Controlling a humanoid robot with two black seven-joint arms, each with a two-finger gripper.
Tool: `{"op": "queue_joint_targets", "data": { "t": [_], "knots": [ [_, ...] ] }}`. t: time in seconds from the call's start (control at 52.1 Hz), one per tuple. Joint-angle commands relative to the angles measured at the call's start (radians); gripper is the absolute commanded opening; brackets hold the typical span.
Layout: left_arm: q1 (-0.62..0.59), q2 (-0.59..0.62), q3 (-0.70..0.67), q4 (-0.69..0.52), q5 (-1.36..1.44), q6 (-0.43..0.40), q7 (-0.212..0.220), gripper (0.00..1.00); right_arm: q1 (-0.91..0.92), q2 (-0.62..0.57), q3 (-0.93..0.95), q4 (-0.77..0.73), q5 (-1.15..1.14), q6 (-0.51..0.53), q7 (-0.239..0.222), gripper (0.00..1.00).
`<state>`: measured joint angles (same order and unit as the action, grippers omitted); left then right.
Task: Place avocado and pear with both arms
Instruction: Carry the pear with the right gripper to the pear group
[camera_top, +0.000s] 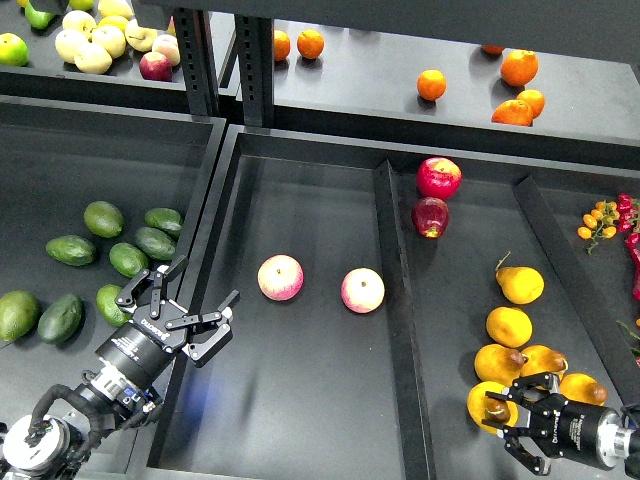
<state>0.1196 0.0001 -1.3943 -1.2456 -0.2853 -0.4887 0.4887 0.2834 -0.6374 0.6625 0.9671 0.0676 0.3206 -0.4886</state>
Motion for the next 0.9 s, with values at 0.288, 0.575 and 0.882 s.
{"op": "queue_joint_targets", "data": {
  "t": [0.288,0.575,0.882],
  "knots": [
    [0.009,0.0,0.001,-0.008,0.0,0.0,0.0,0.99,0.0,0.016,0.002,-0.126,0.0,0.0,0.0,0.34],
    [0.009,0.0,0.008,-0.006,0.0,0.0,0.0,0.99,0.0,0.018,0.0,-0.163,0.0,-0.015,0.0,0.64],
    [0.009,0.0,0.018,-0.006,0.0,0.0,0.0,0.99,0.017,0.015,0.003,-0.153,0.0,-0.032,0.0,0.94]
  ]
}}
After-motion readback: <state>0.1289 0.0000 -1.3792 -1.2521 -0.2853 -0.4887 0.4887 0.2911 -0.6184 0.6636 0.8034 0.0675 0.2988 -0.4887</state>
